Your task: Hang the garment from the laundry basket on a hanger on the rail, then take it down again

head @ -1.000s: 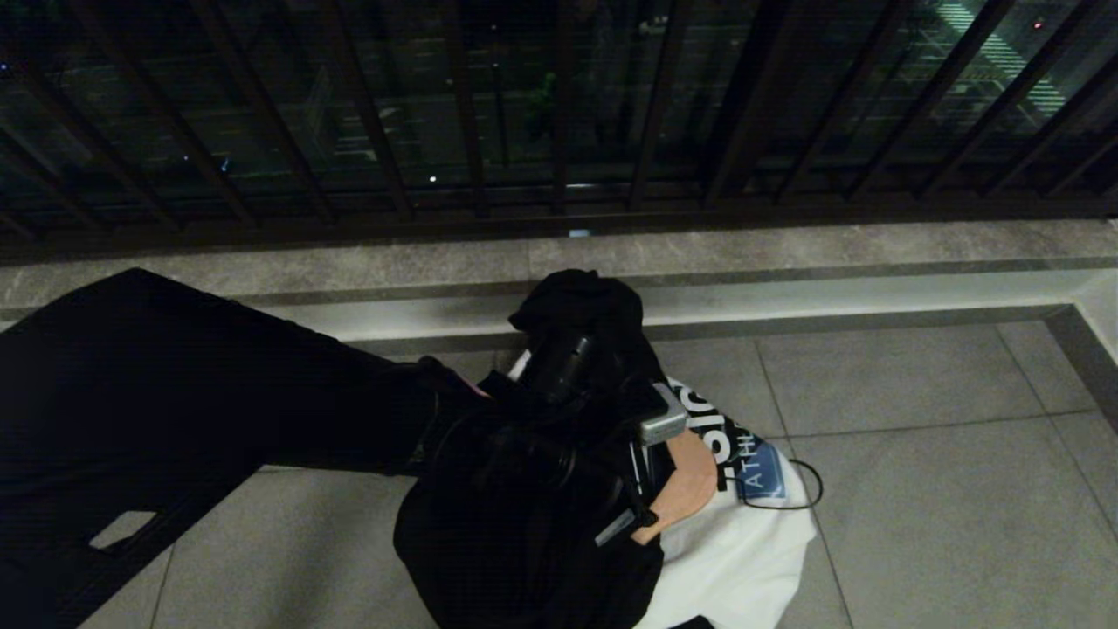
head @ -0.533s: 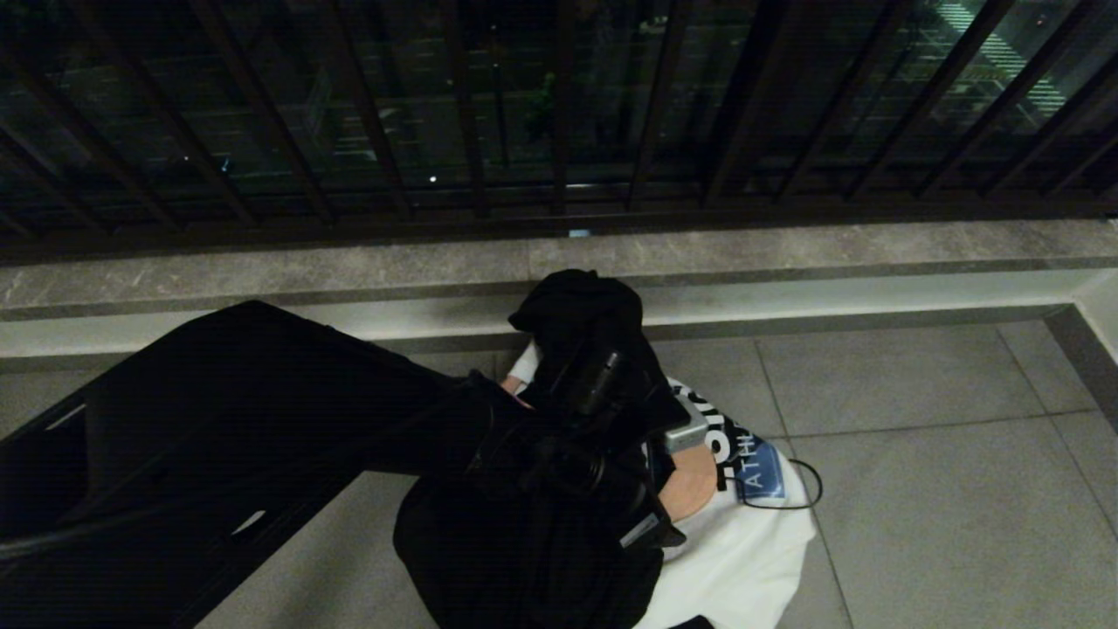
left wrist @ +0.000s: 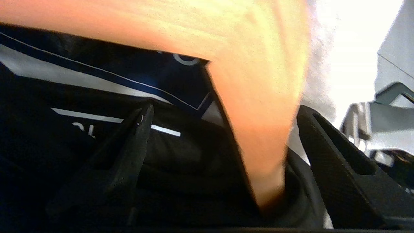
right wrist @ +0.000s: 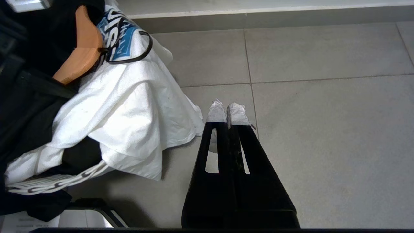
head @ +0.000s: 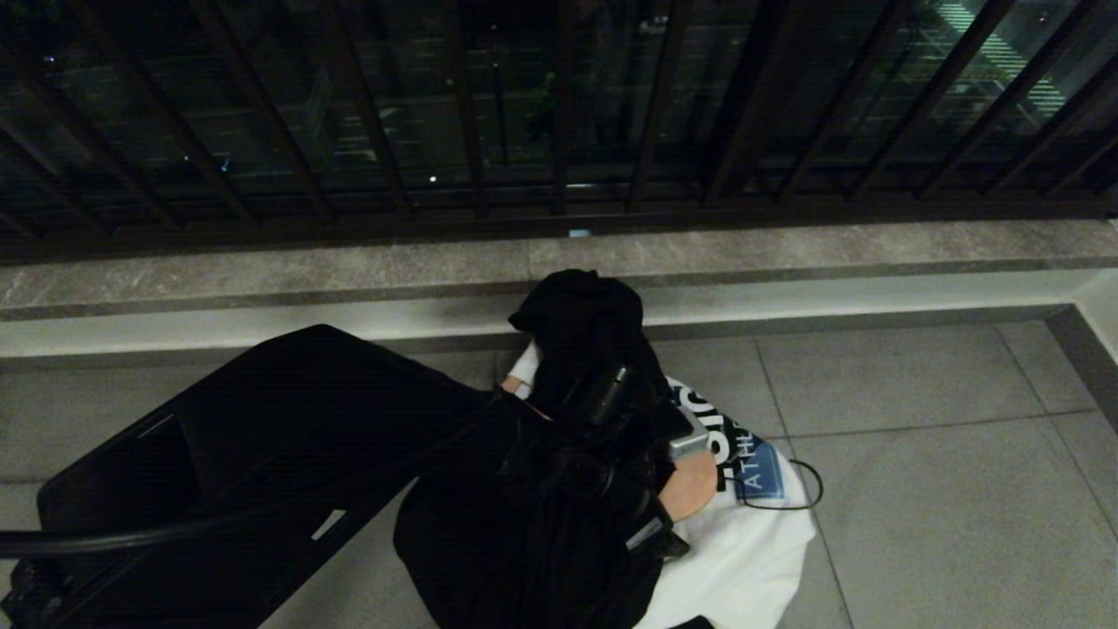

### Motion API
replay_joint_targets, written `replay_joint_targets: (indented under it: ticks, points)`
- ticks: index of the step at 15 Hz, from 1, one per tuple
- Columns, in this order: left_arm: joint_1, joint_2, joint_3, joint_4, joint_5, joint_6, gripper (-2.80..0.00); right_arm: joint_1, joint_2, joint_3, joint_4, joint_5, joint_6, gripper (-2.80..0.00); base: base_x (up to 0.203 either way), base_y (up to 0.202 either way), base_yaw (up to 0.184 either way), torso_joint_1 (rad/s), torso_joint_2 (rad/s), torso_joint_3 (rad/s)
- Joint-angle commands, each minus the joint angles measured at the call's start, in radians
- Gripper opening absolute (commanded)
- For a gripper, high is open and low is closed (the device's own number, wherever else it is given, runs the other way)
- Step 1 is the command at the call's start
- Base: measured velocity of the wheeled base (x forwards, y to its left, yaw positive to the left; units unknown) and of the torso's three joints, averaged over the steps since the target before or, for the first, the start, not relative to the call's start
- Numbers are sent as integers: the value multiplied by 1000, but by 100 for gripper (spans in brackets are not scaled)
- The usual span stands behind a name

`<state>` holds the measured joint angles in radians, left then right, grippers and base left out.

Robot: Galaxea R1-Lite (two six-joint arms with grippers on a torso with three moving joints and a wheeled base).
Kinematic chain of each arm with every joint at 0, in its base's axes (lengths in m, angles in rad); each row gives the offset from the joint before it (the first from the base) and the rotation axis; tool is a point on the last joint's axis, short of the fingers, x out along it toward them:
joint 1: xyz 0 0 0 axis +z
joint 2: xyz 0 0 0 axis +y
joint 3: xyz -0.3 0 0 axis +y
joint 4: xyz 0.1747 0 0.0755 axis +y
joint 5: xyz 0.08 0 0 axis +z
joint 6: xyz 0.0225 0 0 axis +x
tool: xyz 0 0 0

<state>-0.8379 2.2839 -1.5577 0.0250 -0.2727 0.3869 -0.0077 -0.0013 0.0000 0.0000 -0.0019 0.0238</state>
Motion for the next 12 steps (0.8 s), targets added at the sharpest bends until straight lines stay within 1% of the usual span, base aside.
replay_joint_targets:
  ticks: [1, 3, 5, 8, 10, 12]
  points:
    - [-4, 14, 5, -36, 7, -2, 0, 0, 0, 0, 0, -1, -1, -280, 0, 0, 0, 0, 0, 0]
    - [-18, 31, 7, -55, 23, -6, 0, 0, 0, 0, 0, 0, 0, -280, 0, 0, 0, 0, 0, 0]
    - [-40, 38, -1, -56, 63, -6, 0, 0, 0, 0, 0, -1, -1, -280, 0, 0, 0, 0, 0, 0]
    - [-58, 51, -15, -62, 80, -14, 0, 0, 0, 0, 0, -1, 0, -280, 0, 0, 0, 0, 0, 0]
    - [-76, 60, -7, -102, 111, -32, 0, 0, 0, 0, 0, -1, 0, -280, 0, 0, 0, 0, 0, 0]
    - [-78, 77, -7, -140, 124, -35, 0, 0, 0, 0, 0, -1, -1, -280, 0, 0, 0, 0, 0, 0]
